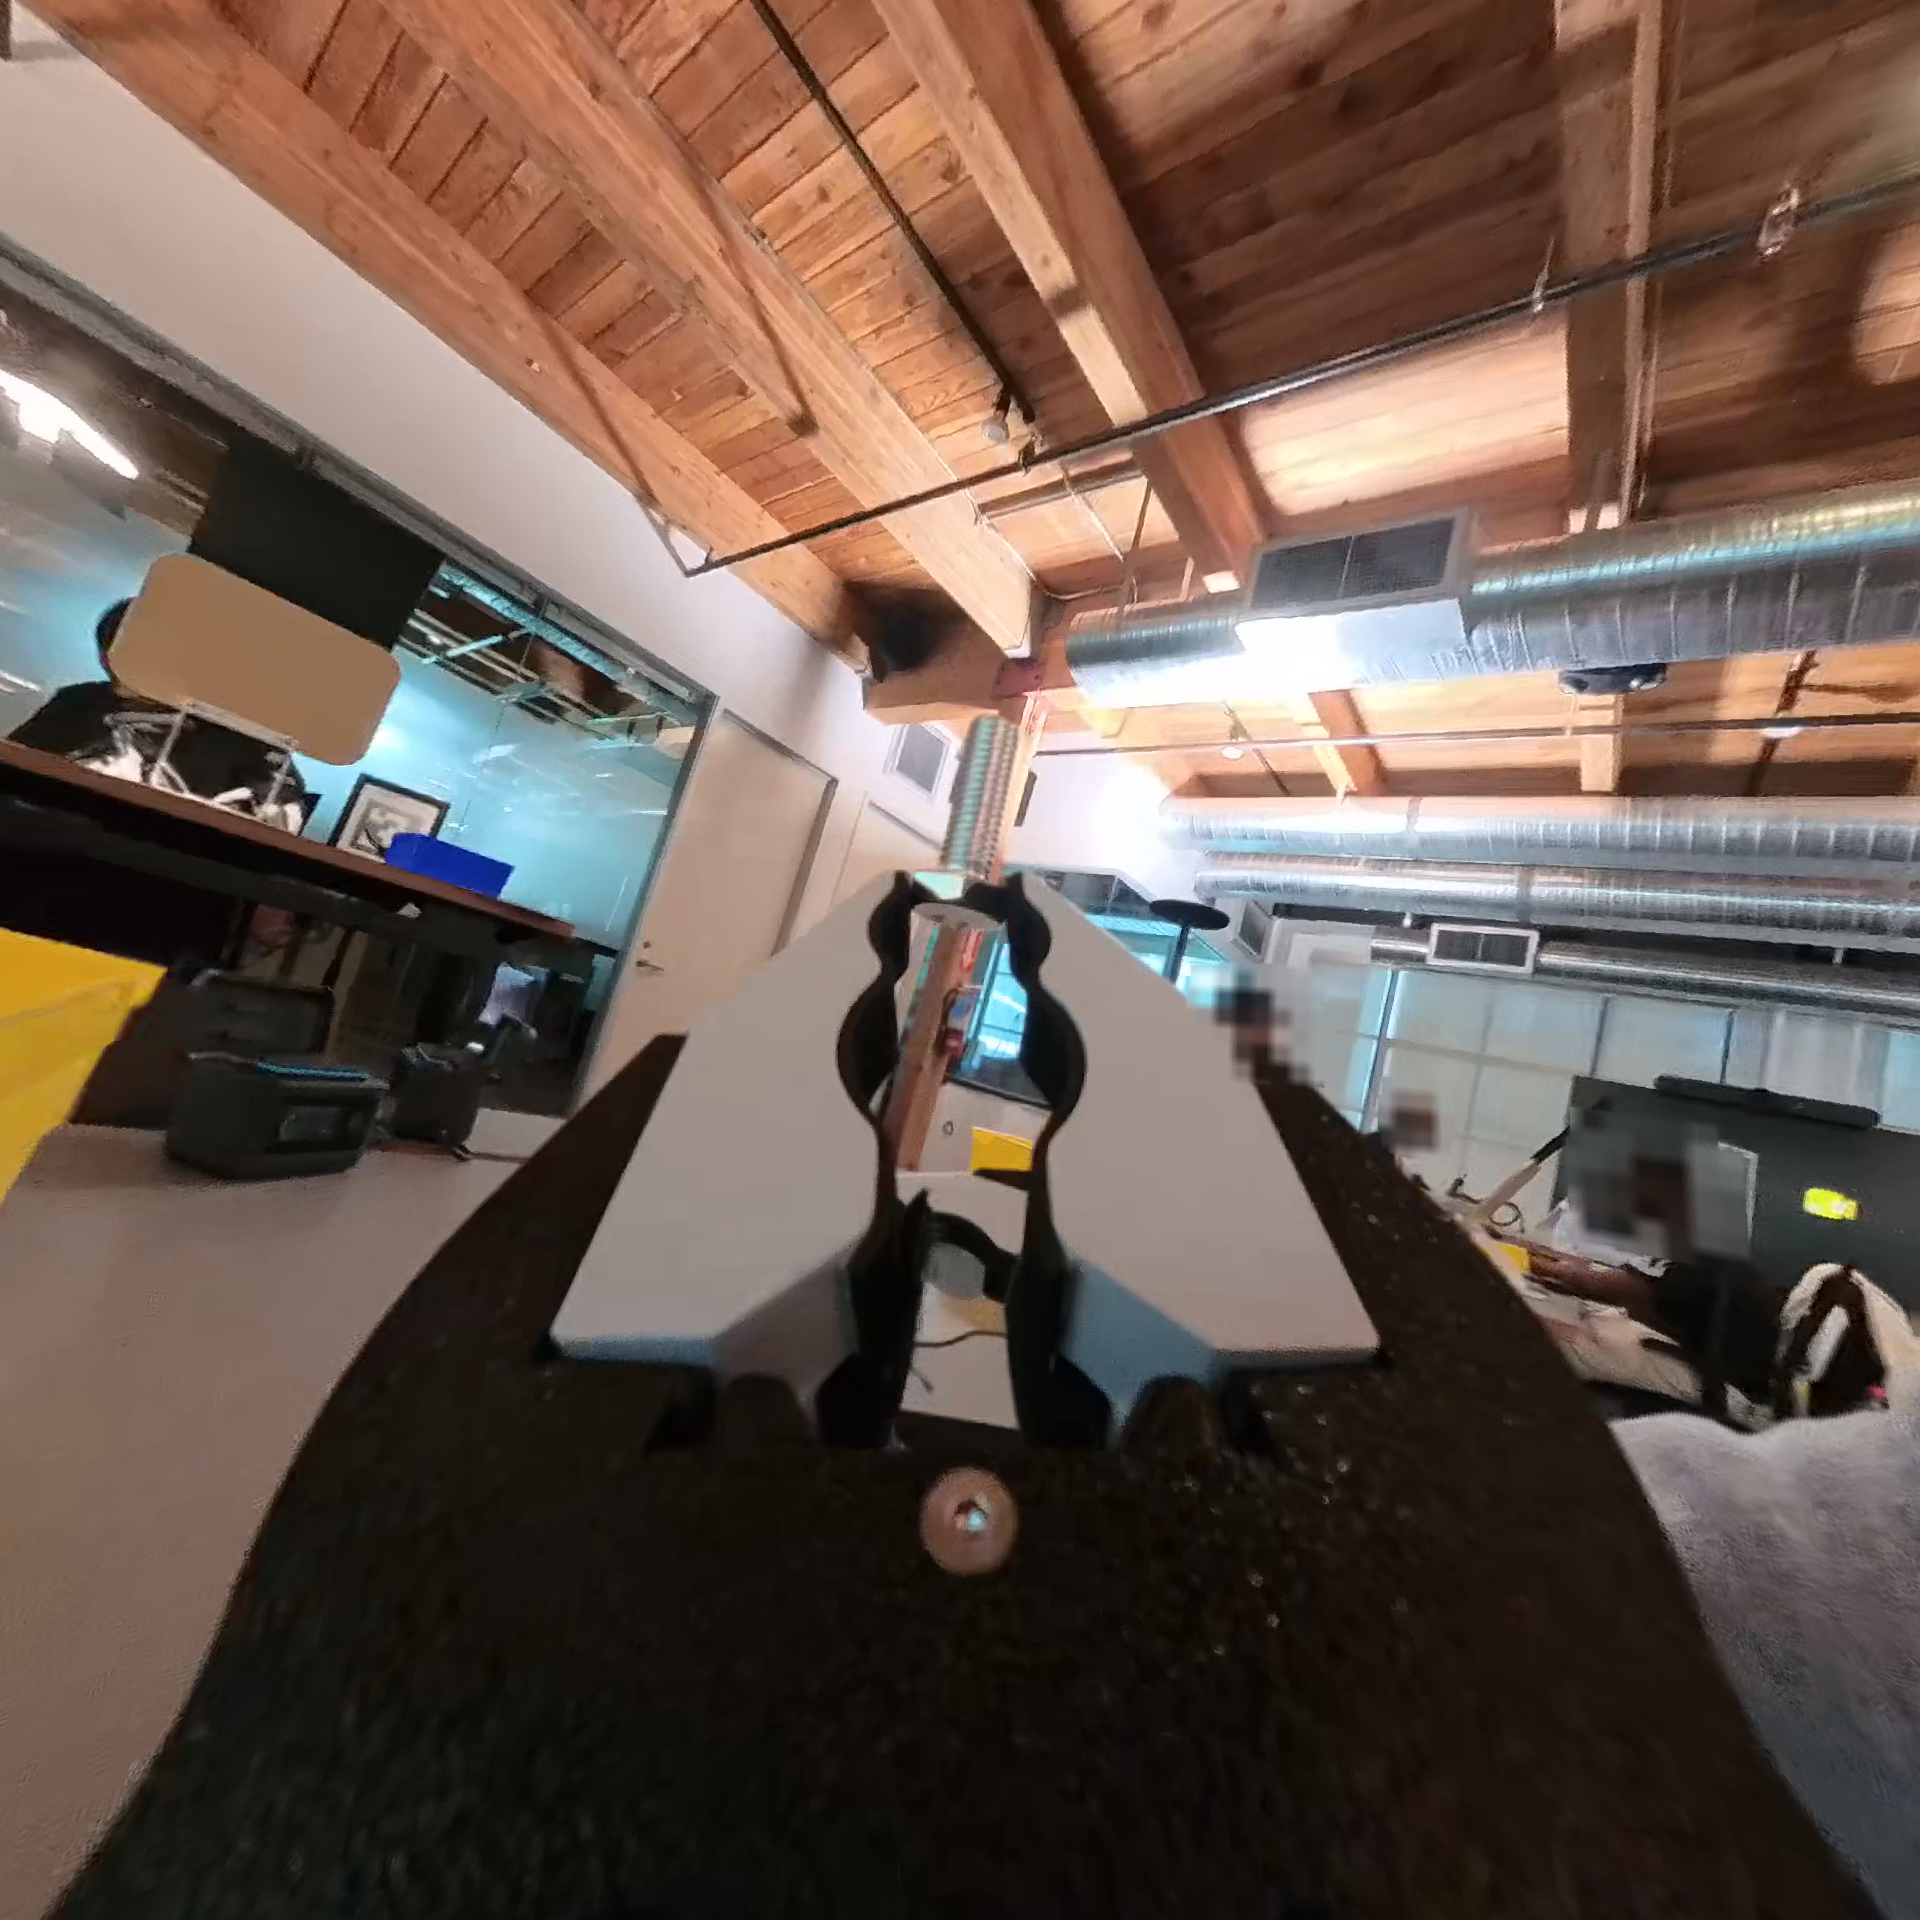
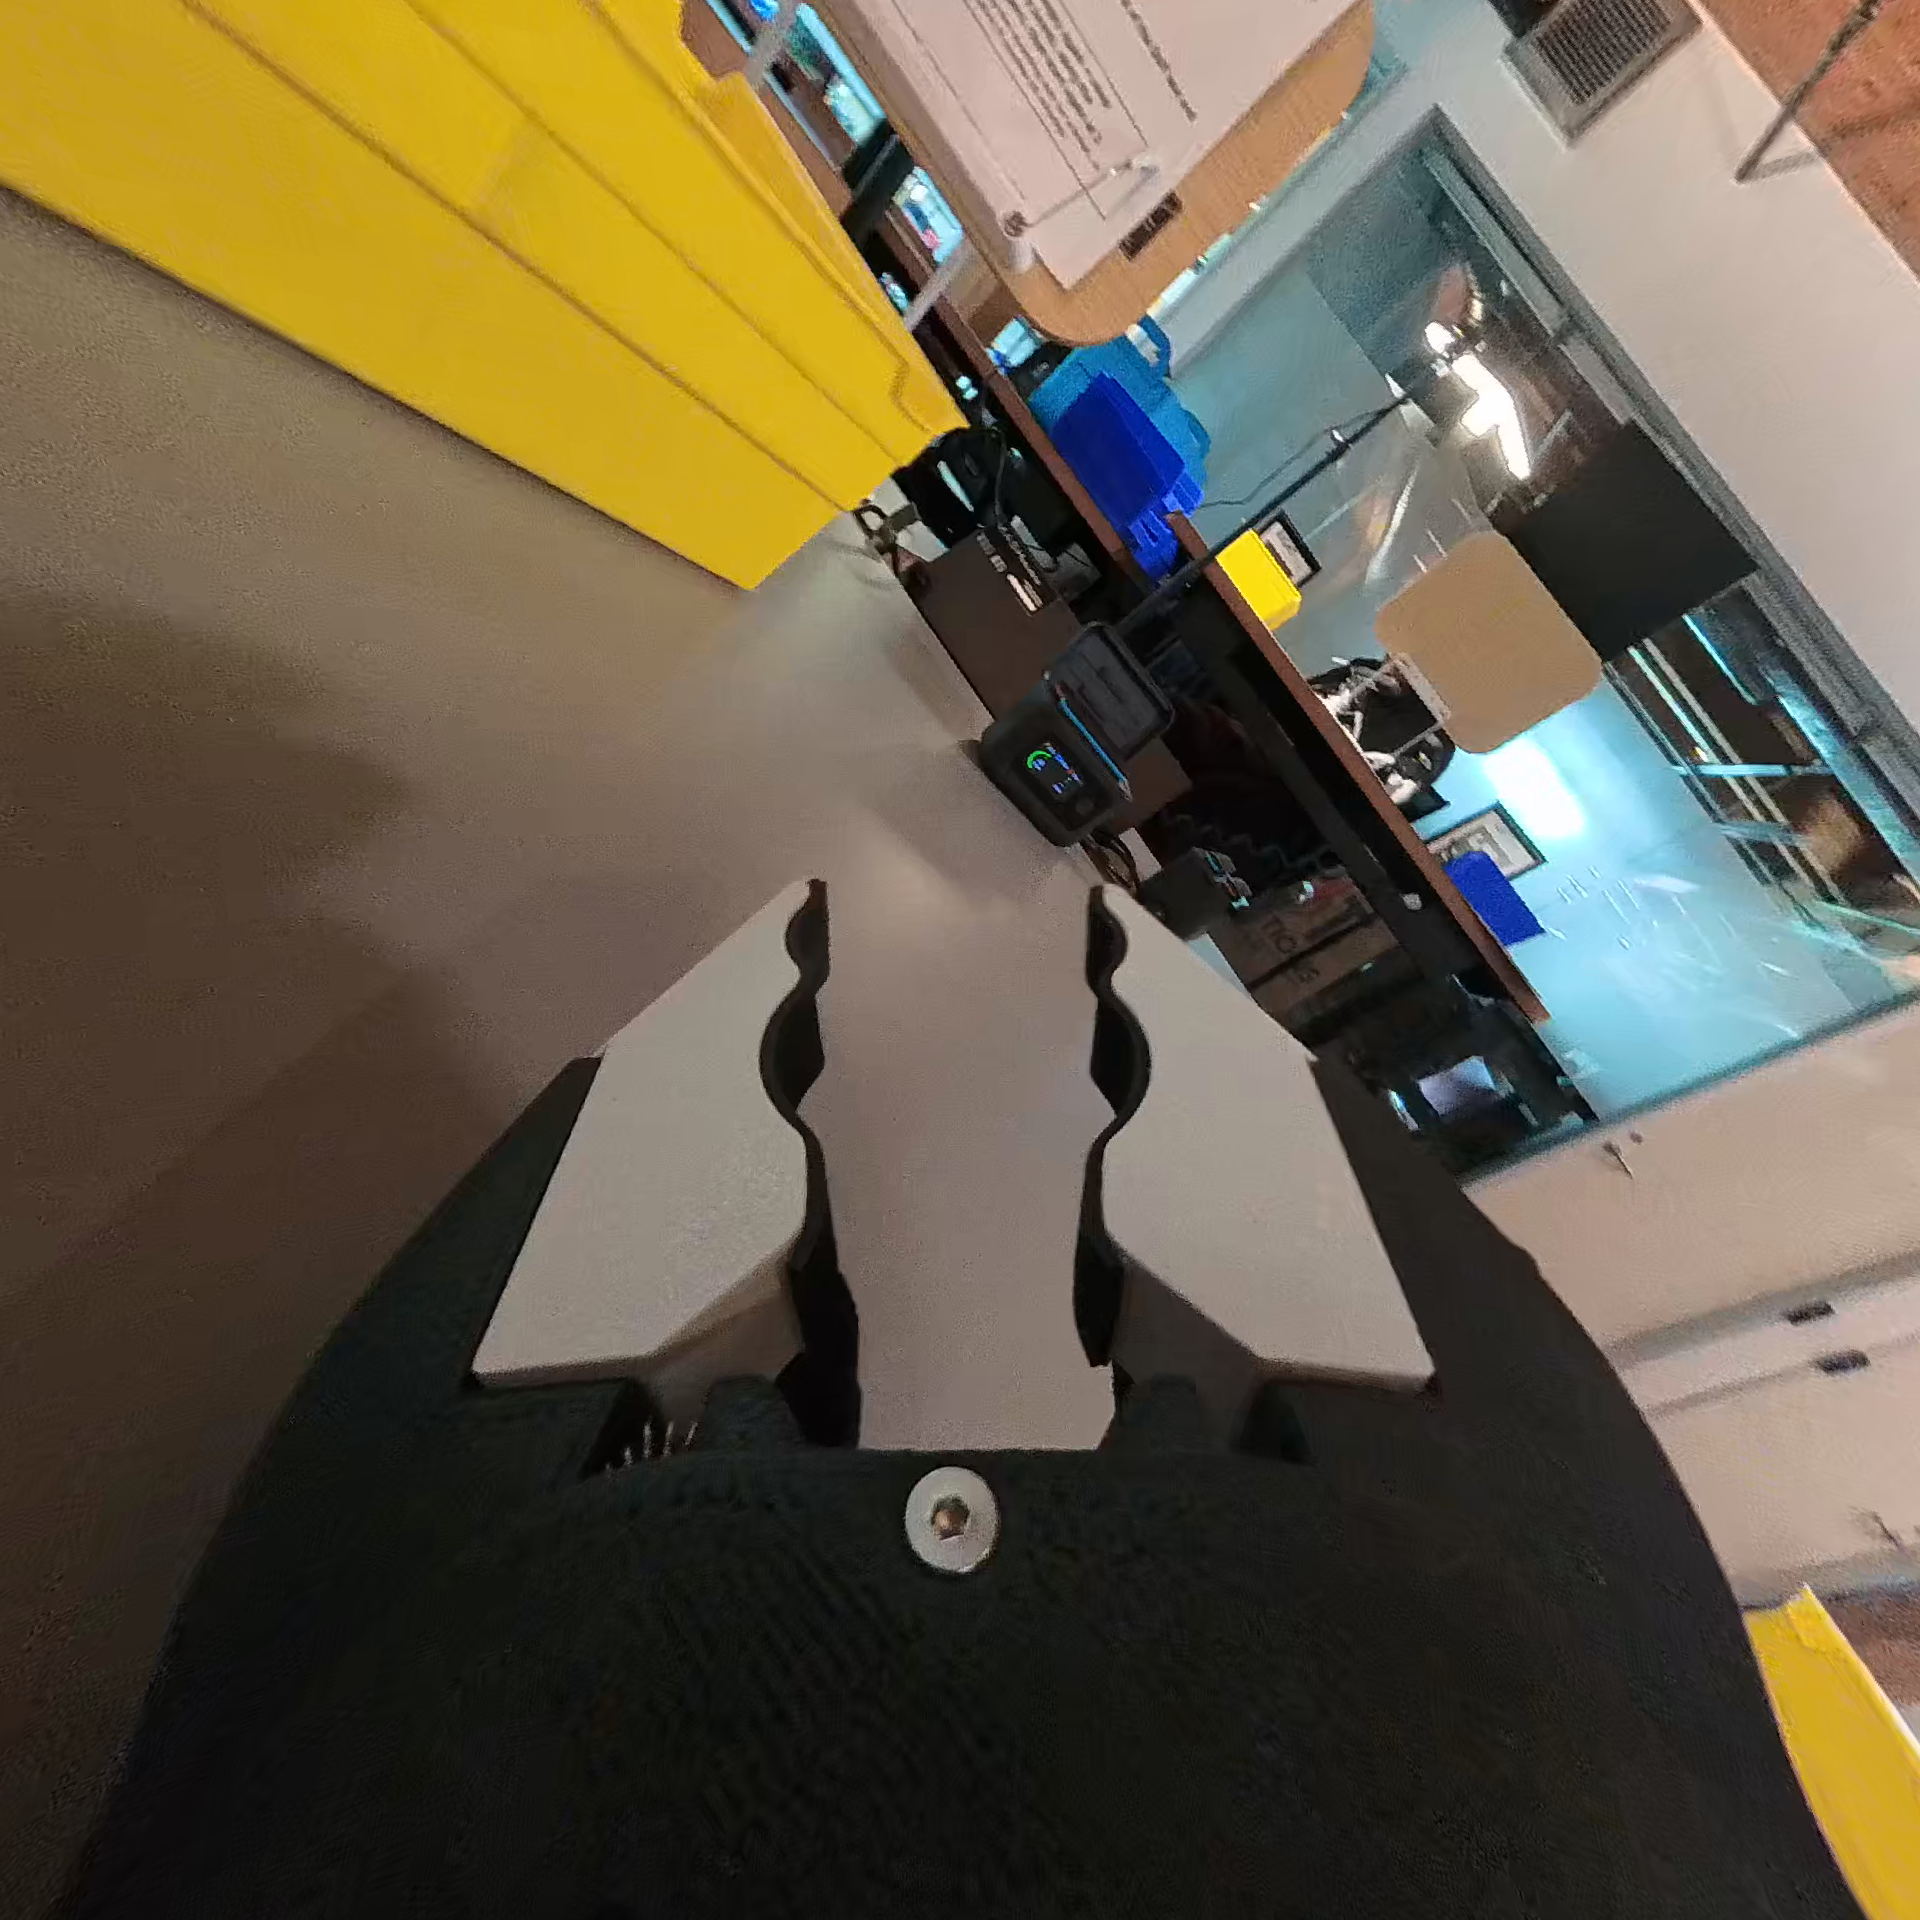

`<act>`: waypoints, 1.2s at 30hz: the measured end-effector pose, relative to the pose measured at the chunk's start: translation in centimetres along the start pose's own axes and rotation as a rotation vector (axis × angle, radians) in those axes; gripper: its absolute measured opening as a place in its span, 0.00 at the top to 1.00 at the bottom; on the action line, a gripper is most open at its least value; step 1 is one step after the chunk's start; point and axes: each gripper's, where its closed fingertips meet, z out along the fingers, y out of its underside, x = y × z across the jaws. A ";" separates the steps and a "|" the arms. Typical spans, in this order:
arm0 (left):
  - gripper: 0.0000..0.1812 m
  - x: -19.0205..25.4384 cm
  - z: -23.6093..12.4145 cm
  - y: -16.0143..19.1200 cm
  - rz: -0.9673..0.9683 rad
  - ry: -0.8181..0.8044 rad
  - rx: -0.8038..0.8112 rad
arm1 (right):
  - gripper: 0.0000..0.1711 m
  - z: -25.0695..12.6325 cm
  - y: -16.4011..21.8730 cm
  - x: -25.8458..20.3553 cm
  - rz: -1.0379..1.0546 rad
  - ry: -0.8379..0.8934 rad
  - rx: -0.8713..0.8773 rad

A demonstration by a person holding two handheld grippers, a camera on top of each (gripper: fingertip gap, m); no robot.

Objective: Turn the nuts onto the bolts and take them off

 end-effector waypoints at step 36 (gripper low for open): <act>0.92 0.0 0.5 0.8 -0.036 0.023 -0.106 | 0.62 -1.1 -0.7 3.1 0.141 0.161 0.041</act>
